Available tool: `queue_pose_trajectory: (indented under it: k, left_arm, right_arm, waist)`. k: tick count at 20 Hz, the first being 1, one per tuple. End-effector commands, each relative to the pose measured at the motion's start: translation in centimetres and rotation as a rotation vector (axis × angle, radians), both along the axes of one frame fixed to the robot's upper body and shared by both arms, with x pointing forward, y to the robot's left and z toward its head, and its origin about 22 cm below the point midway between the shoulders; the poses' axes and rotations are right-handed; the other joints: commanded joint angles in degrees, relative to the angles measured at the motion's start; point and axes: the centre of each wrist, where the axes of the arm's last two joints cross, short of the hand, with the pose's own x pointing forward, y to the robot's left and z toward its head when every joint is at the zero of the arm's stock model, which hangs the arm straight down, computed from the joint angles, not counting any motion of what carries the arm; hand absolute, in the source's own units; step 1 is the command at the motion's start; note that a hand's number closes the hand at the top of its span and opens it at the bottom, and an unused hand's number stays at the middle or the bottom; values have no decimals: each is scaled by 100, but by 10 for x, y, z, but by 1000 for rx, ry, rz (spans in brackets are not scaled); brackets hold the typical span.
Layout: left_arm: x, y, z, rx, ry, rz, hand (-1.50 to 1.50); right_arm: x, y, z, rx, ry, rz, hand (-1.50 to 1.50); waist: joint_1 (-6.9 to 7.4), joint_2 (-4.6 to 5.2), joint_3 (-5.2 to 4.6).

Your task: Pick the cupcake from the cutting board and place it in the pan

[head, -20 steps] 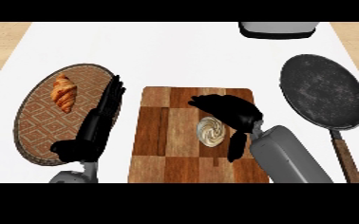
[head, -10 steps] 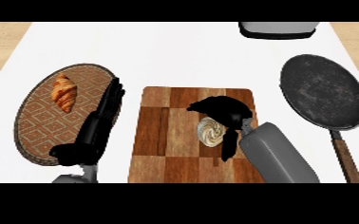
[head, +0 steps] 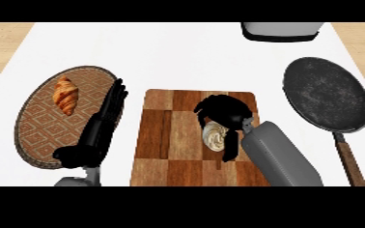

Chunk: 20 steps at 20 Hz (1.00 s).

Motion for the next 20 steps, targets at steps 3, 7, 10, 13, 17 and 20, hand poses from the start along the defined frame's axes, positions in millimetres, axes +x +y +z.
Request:
queue_pose_trajectory:
  k: [3,7,10,13,17,20]
  left_arm:
    - [1,-8,2,-3,-8,7,0]
    - [-14,-8,-10,-2,4,17,0]
    - [-5,3,-7,-4,20,18,0]
    - [-4,12,-4,19,21,54,0]
    - [-9,7,-5,14,15,21,0]
    - [-6,-9,1,0,14,1,0]
  right_arm:
    - [-16,-4,-29,32,-41,-1,150]
    - [1,-1,-7,154,-149,-78,150]
    - [11,-13,5,98,-157,-535,150]
    - [20,-32,9,68,-170,-918,150]
    - [26,-10,53,73,-423,-1151,150]
    - [16,11,78,154,-587,-1240,150]
  waist:
    - [-5,95,36]
    - [17,97,37]
    - [-149,70,28]
    - [-312,22,16]
    - [-99,1,19]
    - [-49,12,30]
